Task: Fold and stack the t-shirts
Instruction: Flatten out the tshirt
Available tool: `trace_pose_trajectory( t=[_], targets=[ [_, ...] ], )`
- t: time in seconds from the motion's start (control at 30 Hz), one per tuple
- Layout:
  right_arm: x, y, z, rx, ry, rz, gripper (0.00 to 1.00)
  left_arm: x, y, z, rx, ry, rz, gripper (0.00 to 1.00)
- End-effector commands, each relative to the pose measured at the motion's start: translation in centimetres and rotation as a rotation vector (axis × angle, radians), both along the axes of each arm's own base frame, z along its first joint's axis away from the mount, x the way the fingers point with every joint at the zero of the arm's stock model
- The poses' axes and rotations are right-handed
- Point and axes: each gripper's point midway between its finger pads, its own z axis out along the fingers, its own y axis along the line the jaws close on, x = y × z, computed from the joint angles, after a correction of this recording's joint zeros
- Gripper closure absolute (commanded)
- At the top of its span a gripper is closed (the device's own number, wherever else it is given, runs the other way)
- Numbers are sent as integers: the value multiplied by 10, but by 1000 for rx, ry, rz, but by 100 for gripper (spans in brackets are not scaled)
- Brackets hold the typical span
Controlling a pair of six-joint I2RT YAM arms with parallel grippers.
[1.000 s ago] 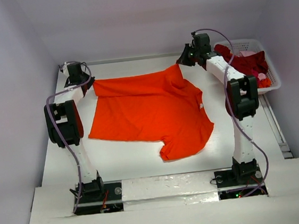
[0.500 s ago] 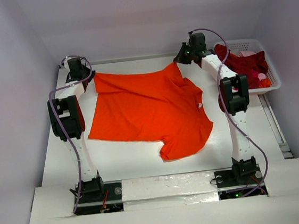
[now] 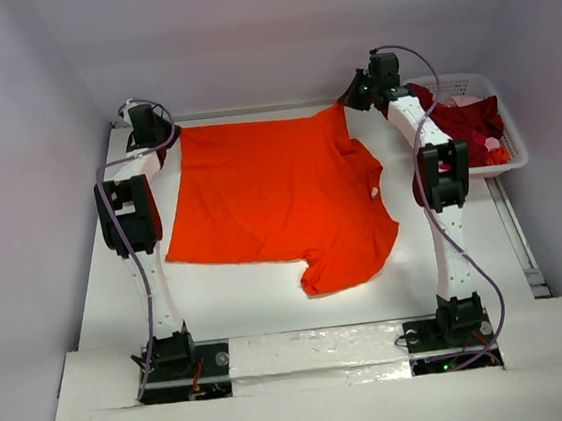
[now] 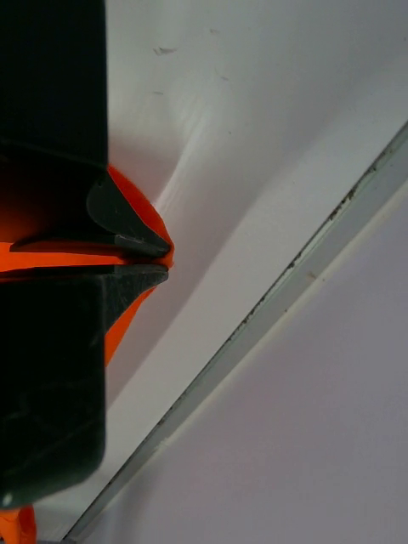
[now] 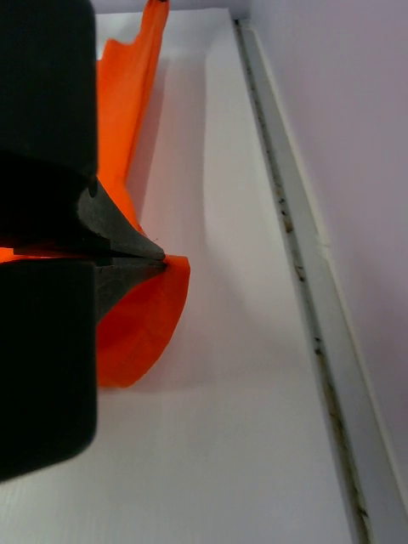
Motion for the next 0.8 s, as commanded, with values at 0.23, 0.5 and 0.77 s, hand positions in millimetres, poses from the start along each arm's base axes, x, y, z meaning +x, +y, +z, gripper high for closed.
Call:
trace_pose_trajectory(
  t=[0.23,0.5,0.77],
  targets=[
    [29,-32,30,24,-84,-67,100,35,6,41,-10,-124,2,100],
    [30,-23,16,74,-59,-42,100,40,9,39,2,-109,14,100],
    [32,-22,26,87,-82,-44,100,39,18,28,11,-74,64,100]
  ],
)
